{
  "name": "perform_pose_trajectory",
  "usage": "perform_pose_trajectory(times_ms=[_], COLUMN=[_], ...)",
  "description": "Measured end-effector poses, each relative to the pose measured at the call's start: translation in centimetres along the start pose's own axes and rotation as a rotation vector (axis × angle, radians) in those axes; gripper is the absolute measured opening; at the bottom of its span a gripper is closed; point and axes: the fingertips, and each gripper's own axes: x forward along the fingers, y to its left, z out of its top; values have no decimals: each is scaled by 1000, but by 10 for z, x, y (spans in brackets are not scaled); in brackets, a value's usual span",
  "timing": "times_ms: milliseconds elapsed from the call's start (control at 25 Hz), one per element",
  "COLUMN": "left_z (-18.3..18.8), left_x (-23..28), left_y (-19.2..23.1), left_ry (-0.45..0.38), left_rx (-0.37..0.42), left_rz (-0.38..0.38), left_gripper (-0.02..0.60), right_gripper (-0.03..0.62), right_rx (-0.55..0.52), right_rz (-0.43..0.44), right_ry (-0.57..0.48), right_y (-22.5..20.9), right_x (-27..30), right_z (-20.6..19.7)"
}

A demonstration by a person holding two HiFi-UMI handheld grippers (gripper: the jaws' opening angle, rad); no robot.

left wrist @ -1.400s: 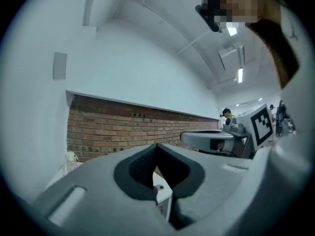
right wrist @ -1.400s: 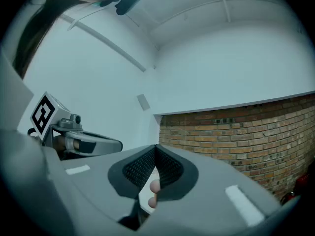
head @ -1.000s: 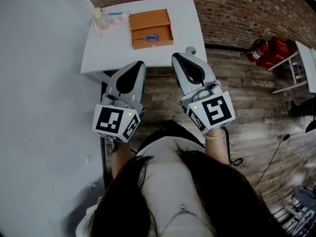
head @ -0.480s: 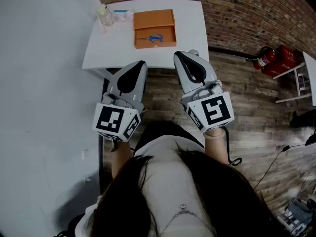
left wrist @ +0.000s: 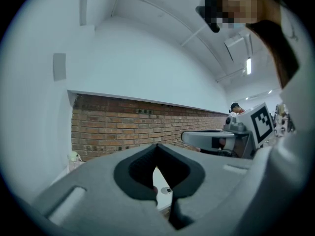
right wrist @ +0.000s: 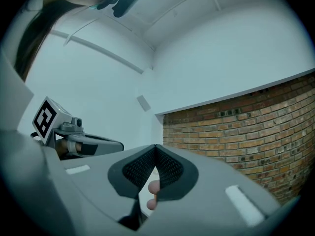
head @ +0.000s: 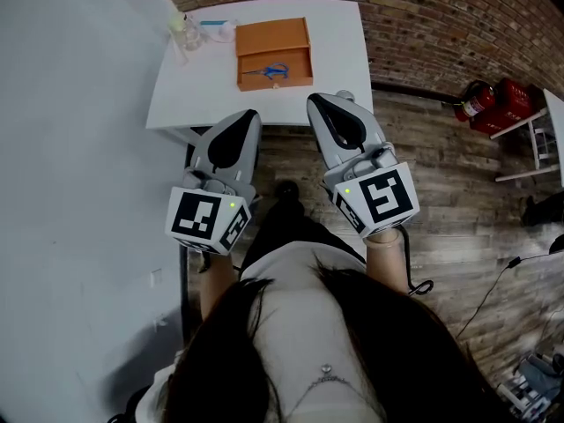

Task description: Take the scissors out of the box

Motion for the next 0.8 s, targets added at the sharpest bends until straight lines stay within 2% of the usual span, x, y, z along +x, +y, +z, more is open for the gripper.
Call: perform_pose_trajectory(times_ms=[800], left_z=[-4], left_x=[53], left_y=[39], left_ry=[15], left_rx=[-6], left_rz=[-33], left_gripper=[0], right_gripper=[6], right_rx=[0], right_rz=[1], right_ry=[30], right_y=[-32], right_x=[52], right_z=[-13])
